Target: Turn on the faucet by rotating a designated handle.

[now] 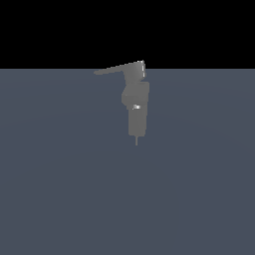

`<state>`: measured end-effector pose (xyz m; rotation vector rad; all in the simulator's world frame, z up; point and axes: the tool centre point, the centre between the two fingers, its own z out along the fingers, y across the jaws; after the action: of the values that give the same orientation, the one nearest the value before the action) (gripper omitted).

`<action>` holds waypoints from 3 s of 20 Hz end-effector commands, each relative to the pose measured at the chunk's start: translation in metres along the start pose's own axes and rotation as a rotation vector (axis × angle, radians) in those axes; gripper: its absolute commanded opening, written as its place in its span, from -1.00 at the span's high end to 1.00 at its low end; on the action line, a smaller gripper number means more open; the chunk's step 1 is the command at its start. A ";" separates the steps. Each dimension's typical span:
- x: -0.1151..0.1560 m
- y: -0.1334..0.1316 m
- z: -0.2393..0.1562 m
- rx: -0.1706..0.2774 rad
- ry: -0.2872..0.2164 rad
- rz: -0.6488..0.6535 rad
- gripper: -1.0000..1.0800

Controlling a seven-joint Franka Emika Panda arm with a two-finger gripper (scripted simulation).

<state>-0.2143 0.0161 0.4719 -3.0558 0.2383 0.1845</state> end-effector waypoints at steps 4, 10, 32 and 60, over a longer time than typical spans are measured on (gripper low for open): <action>0.031 -0.008 0.000 0.039 -0.028 0.131 1.00; 0.070 -0.017 0.005 0.069 -0.062 0.294 1.00; 0.209 -0.049 0.064 0.045 -0.143 0.924 1.00; 0.327 -0.098 0.172 -0.103 -0.016 1.543 1.00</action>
<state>0.0994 0.0756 0.2701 -2.1717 2.4192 0.2671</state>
